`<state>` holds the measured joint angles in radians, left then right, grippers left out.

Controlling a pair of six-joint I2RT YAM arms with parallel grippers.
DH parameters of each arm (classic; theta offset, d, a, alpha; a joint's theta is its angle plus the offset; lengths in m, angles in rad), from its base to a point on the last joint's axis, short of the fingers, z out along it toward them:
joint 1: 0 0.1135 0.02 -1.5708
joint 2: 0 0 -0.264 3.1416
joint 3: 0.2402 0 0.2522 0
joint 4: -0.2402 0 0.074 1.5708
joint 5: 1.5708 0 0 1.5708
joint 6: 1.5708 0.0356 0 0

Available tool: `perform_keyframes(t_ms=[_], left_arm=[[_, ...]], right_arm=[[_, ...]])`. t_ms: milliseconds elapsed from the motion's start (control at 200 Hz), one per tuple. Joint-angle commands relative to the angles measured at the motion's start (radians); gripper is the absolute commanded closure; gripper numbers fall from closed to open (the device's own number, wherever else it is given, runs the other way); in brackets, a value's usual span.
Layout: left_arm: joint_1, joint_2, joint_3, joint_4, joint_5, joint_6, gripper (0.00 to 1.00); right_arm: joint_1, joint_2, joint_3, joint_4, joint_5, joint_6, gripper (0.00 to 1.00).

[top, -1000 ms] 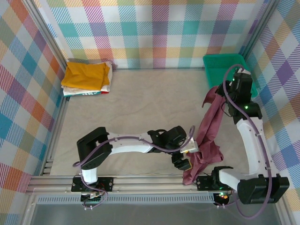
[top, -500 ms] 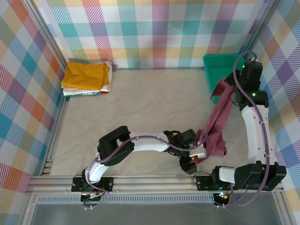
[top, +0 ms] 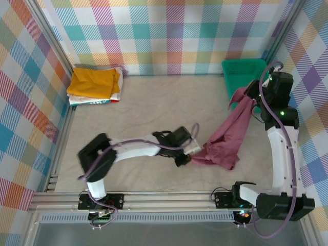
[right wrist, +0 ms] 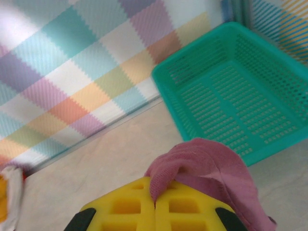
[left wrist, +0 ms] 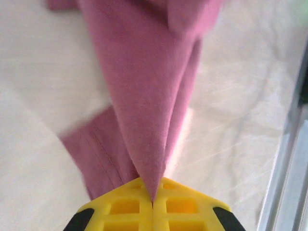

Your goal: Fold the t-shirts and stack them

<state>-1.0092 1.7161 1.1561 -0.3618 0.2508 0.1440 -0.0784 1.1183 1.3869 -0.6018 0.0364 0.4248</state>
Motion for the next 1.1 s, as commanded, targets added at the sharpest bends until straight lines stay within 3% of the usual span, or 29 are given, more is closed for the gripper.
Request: perform_keyframes(t_ms=[0,165,245,365,470,600,830,945,1095], left_arm=[[0.055,-0.249,-0.071,-0.055,-0.178,-0.027,1.00],[0.139,-0.561,-0.144,-0.118,-0.434,-0.014,1.00],[0.197,-0.711,-0.162,-0.113,-0.510,0.014,1.00],[0.243,-0.873,-0.142,-0.096,-0.621,0.073,1.00],[0.245,-0.974,-0.096,-0.112,-0.613,0.104,1.00],[0.245,-1.058,-0.064,-0.150,-0.471,0.089,1.00],[0.245,-1.140,-0.066,-0.117,-0.406,0.071,1.00],[0.245,-1.091,-0.040,-0.065,-0.486,0.114,1.00],[0.282,-0.915,-0.002,0.035,-0.653,0.216,1.00]], right_arm=[[0.000,-0.096,-0.032,0.014,-0.207,-0.042,1.00],[0.006,-0.245,-0.095,0.041,-0.253,-0.087,1.00],[0.005,-0.296,-0.110,0.054,-0.229,-0.116,1.00],[0.006,-0.371,-0.125,0.099,-0.289,-0.133,1.00],[0.005,-0.462,-0.139,0.127,-0.335,-0.156,1.00],[0.005,-0.572,-0.155,0.135,-0.368,-0.202,1.00],[0.005,-0.650,-0.183,0.182,-0.355,-0.190,1.00],[0.005,-0.555,-0.185,0.234,-0.313,-0.151,1.00],[0.005,-0.351,-0.198,0.404,-0.297,-0.089,1.00]])
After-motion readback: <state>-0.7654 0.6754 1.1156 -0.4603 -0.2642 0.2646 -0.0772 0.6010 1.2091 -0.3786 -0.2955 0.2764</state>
